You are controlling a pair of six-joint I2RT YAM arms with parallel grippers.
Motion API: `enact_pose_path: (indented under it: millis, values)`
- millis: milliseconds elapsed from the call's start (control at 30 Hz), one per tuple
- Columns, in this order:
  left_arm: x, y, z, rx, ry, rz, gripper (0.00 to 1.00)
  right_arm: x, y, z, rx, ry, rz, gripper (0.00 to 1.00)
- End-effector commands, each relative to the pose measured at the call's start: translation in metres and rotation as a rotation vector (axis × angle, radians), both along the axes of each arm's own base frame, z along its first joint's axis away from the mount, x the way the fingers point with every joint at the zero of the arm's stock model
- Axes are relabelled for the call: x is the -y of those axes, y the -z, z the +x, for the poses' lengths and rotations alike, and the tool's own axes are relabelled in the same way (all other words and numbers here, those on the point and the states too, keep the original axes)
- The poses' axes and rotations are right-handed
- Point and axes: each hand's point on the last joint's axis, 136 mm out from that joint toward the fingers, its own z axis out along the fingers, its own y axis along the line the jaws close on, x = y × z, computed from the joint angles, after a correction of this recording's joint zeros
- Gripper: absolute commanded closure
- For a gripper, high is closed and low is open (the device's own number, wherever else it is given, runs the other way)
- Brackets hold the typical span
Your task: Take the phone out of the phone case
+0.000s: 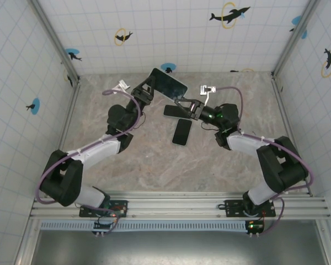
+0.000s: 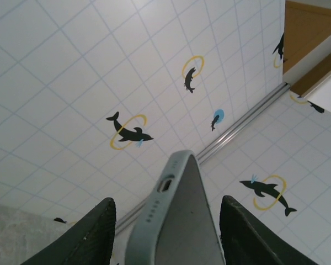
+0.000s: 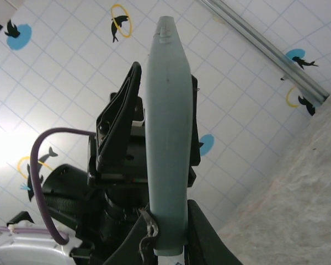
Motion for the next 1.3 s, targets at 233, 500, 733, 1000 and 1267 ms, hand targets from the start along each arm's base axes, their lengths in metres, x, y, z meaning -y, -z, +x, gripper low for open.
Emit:
enact_pose_path:
  millis: [233, 500, 733, 1000, 1267]
  values:
    - [-0.016, -0.025, 0.011, 0.02, 0.109, 0.235, 0.22, 0.009, -0.038, -0.009, 0.27, -0.004, -0.125, 1.0]
    - [-0.007, -0.037, -0.01, 0.192, 0.315, 0.684, 0.16, 0.014, -0.017, -0.018, 0.36, -0.041, -0.317, 1.0]
    - [0.004, -0.028, -0.051, 0.352, 0.532, 0.886, 0.15, 0.017, -0.001, -0.027, 0.452, -0.076, -0.476, 1.0]
    - [0.008, 0.016, -0.061, 0.261, 0.687, 0.933, 0.14, 0.015, 0.014, -0.041, 0.478, -0.151, -0.579, 1.0]
    - [0.024, 0.053, -0.069, 0.226, 0.812, 0.963, 0.19, 0.001, 0.023, -0.055, 0.504, -0.215, -0.649, 1.0]
